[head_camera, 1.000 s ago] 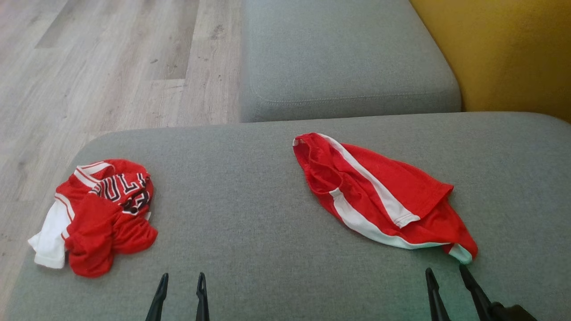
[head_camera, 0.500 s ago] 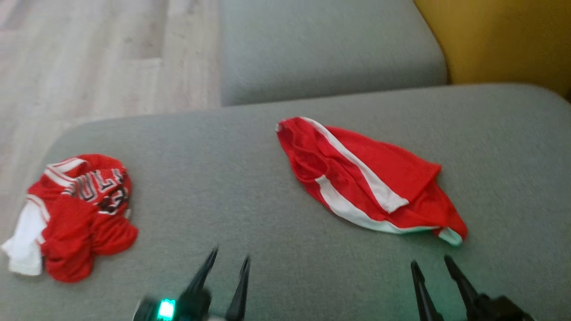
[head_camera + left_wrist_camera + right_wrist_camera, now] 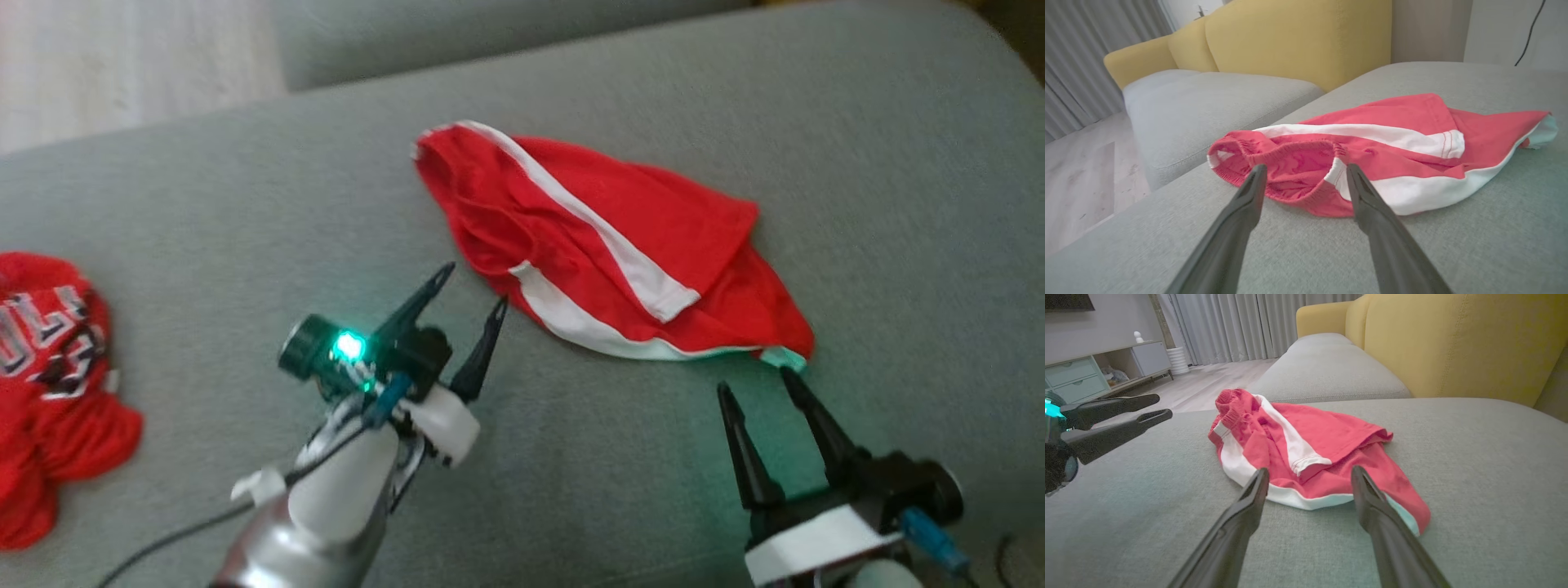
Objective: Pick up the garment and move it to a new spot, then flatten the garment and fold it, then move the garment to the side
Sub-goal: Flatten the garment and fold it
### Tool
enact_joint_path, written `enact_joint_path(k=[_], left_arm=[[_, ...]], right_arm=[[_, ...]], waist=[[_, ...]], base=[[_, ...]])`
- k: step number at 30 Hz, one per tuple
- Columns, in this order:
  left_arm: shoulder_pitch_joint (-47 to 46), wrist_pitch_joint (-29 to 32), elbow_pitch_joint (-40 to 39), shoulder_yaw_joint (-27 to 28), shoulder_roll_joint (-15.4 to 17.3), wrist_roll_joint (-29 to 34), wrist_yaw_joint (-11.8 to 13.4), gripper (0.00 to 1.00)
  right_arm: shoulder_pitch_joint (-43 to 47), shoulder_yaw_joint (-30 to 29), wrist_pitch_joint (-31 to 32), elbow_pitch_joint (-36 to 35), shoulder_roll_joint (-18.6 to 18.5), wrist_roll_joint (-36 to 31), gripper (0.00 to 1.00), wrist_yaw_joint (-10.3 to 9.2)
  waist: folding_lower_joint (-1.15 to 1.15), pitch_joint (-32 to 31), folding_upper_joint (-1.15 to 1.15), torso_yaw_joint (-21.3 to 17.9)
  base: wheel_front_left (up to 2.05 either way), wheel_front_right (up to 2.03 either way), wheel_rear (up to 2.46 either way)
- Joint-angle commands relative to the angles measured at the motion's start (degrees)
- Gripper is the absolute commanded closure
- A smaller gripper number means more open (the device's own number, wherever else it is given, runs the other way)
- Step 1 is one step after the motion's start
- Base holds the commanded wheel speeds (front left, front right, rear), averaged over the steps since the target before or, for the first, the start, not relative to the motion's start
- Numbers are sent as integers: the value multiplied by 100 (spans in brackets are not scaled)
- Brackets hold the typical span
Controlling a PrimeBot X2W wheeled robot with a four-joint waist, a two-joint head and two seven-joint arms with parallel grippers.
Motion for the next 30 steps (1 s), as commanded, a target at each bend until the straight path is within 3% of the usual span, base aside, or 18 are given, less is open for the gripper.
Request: enact_joint_path(k=[1,14,15,16,17,18,19,25,30], left_arm=[[-416,-29,49,43,26,-44,-7,0],[-1251,-29,1099,-464,26,-210,-125,0],[-1273,-29,1113,-496,26,-201,-145,24],[-1290,-29,1127,-517,26,-196,-160,55],[-1290,-29,1127,-517,26,-196,-160,55],[-1309,-29,1140,-545,26,-175,-174,91],[-1320,-29,1145,-557,26,-167,-182,100],[-1290,-29,968,-730,28,-265,-406,100],[-1295,-29,37,-1125,27,-1047,-559,100]], right_arm=[[-263,163,-31,-192,-94,-34,0,39],[-517,239,-31,-129,-13,11,0,39],[-519,234,-31,-127,-8,13,0,39],[-523,232,-31,-123,-2,14,0,39],[-523,232,-31,-123,-2,14,0,39],[-528,234,-31,-118,3,14,0,39],[-532,236,-31,-112,9,11,0,39],[-474,186,-31,-68,41,30,0,39],[-311,229,-31,7,73,61,0,39]], waist=[[-2,388,0,-343],[-2,697,0,-705],[-2,705,0,-709],[-2,711,0,-711],[-2,711,0,-711],[-2,714,0,-714],[-2,712,0,-717],[-2,473,0,-698],[-2,-7,0,-715]], base=[[0,0,0],[0,0,0],[0,0,0],[0,0,0],[0,0,0],[0,0,0],[0,0,0],[0,0,0],[0,0,0]])
